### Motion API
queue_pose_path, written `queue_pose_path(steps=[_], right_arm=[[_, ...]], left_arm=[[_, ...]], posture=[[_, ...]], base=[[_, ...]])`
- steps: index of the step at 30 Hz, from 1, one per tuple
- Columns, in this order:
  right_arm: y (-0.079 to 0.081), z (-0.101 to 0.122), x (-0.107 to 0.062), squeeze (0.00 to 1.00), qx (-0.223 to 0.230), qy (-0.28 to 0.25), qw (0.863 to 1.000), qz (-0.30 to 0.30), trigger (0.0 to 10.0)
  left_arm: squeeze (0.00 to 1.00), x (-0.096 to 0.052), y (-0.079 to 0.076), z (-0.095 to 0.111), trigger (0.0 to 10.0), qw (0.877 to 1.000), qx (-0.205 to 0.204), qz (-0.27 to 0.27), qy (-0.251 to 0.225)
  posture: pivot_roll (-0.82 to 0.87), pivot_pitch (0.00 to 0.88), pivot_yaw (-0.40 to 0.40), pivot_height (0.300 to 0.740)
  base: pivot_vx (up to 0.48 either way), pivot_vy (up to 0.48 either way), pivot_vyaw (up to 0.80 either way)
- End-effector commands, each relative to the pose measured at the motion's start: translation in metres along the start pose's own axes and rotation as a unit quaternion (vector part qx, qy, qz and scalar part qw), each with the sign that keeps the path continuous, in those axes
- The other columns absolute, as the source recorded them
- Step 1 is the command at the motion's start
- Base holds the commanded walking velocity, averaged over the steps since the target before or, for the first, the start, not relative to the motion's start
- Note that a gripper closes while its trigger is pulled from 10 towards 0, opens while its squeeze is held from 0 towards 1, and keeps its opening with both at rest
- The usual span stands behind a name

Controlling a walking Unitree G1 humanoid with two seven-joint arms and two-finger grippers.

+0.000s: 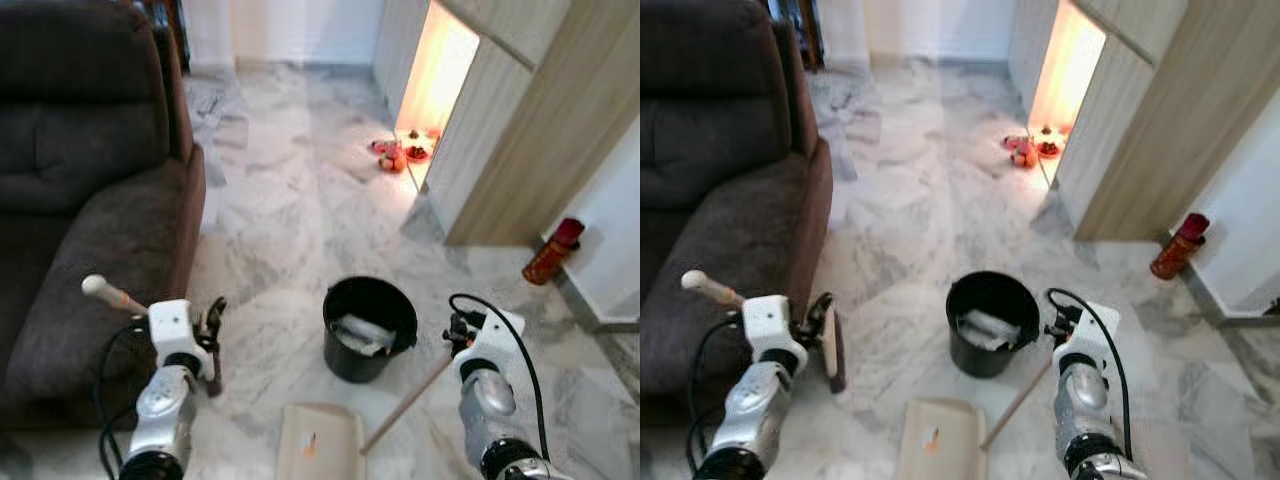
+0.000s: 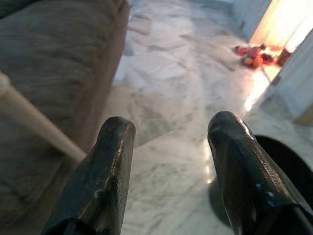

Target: Sweep floor

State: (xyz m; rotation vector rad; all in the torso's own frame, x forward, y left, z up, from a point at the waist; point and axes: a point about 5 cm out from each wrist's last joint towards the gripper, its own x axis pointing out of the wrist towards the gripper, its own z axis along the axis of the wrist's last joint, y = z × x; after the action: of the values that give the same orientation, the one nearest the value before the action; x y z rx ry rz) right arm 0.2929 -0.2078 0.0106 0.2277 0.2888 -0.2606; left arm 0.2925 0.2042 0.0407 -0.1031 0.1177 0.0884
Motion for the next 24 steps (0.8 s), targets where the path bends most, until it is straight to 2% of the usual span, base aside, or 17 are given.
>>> queue_pose_path(steps=[1, 15, 21, 24], right_arm=[[-0.004, 0.004, 0.001, 0.00, 0.003, -0.006, 1.000, -0.007, 10.0], [-0.003, 0.003, 0.001, 0.00, 0.004, -0.005, 1.000, -0.006, 10.0], [-0.003, 0.002, 0.000, 0.00, 0.003, -0.004, 1.000, -0.007, 10.0], [-0.003, 0.001, 0.000, 0.00, 0.003, -0.002, 1.000, -0.008, 10.0]], left_arm=[[0.00, 0.001, -0.010, 0.000, 10.0, 1.000, -0.007, -0.014, 0.001], [0.00, 0.000, -0.011, -0.001, 10.0, 1.000, -0.003, -0.024, 0.004], [0.00, -0.003, -0.012, -0.005, 10.0, 0.999, 0.016, -0.030, 0.010], [0.00, -0.009, -0.005, -0.013, 10.0, 0.999, 0.039, -0.006, 0.027]], posture=[[0.07, 0.023, -0.072, 0.740], [0.07, 0.026, -0.069, 0.740], [0.07, 0.024, -0.067, 0.740], [0.08, 0.023, -0.066, 0.740]], base=[[0.000, 0.375, 0.00], [0.000, 0.021, 0.00], [0.000, 0.000, 0.00], [0.000, 0.000, 0.00]])
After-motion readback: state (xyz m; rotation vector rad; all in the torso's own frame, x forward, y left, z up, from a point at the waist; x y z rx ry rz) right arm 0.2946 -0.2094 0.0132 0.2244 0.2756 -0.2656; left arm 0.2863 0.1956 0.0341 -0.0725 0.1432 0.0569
